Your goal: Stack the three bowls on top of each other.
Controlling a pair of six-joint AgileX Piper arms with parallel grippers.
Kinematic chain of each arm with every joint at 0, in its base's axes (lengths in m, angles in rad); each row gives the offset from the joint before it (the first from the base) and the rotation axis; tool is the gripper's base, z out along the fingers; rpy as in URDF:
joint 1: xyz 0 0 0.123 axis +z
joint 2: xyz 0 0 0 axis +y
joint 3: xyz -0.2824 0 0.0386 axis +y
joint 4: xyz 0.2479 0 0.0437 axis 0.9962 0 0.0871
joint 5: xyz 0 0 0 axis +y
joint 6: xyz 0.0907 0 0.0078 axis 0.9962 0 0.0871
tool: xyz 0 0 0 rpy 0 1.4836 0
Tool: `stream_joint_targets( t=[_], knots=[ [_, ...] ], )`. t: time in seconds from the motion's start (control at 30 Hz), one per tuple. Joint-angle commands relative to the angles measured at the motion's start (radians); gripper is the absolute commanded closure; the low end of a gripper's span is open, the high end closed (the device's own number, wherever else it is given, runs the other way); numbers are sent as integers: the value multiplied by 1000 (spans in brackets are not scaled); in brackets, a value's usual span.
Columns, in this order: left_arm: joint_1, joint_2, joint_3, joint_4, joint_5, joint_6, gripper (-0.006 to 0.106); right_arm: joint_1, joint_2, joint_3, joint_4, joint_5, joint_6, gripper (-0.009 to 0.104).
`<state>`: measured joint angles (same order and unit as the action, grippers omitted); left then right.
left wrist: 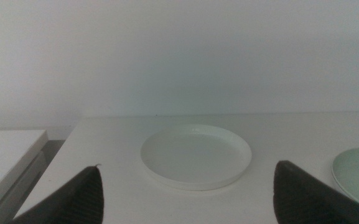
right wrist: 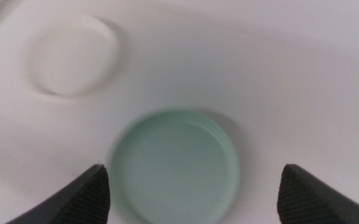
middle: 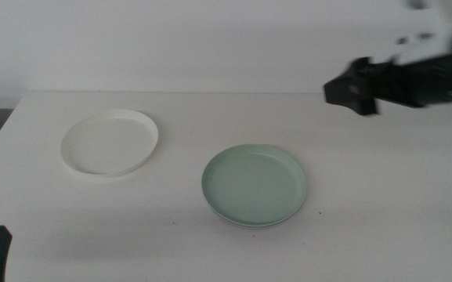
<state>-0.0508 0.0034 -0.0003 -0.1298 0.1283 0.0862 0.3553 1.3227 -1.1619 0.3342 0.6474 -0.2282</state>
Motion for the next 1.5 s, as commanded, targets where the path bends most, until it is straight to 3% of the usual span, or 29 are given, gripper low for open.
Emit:
stream_joint_targets(
  t=[0.0, 0.07, 0.17, 0.83, 0.97, 1.1, 1.23, 1.47],
  knots=[
    [1, -3, 0, 1, -14, -5, 7, 17, -174, 114, 113, -60, -197, 2],
    [1, -3, 0, 1, -14, -5, 7, 30, -296, 179, 217, -71, -331, 2],
    [1, -3, 0, 1, -14, -5, 7, 33, -396, 206, 297, -13, -407, 2],
    [1, -3, 0, 1, -14, -5, 7, 33, -480, 204, 324, 41, -416, 2],
    [1, -3, 0, 78, -13, -5, 7, 33, -480, 204, 324, 41, -416, 2],
    [1, 10, -1, 88, 21, -5, 7, 33, -480, 204, 324, 41, -416, 2],
    [1, 256, -255, 77, 155, -36, 7, 33, -480, 204, 324, 41, -416, 2],
    [1, 740, -823, 55, 673, -36, 7, 33, -480, 204, 327, 41, -416, 2]
  ],
)
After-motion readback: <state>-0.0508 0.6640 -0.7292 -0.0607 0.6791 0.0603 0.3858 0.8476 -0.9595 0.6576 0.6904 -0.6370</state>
